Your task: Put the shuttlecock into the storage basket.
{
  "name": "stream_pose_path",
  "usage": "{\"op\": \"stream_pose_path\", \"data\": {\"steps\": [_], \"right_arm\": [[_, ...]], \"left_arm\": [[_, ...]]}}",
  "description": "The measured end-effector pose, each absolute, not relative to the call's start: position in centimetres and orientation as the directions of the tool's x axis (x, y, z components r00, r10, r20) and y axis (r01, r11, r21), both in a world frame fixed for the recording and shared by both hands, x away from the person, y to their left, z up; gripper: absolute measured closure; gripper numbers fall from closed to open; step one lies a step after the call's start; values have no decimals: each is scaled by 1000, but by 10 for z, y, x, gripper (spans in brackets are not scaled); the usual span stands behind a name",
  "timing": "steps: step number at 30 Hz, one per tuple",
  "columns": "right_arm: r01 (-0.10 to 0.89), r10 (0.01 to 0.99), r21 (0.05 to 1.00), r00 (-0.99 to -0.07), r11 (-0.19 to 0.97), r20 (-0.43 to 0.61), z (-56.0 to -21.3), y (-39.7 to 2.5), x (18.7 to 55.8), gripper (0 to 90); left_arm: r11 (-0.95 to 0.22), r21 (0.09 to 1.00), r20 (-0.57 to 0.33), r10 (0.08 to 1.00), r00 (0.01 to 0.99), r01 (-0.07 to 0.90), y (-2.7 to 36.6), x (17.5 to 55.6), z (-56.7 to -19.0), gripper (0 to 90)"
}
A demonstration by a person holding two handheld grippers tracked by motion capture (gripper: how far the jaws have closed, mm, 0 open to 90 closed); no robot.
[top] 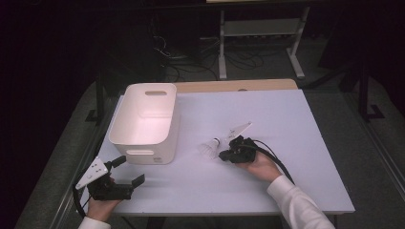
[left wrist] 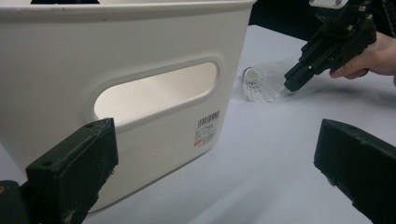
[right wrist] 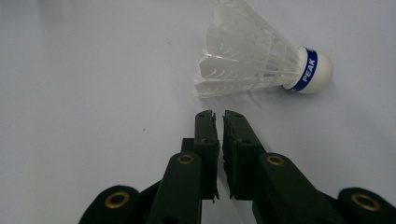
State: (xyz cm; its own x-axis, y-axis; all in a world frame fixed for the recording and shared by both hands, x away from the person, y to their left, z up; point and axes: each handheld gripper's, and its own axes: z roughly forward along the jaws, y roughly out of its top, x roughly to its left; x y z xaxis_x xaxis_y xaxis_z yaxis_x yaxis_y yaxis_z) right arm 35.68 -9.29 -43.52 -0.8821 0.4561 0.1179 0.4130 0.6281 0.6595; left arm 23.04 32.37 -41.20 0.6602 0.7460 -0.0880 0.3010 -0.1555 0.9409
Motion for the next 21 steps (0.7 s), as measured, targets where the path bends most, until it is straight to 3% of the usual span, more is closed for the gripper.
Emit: {"op": "stream_pose_path", "data": {"steps": [21], "right_arm": [[385, 421, 671, -899, 633, 119, -439, -73, 368, 873]], "left_arm": [[-156, 940, -90, 743, 663, 302, 322, 230, -412, 0]]}}
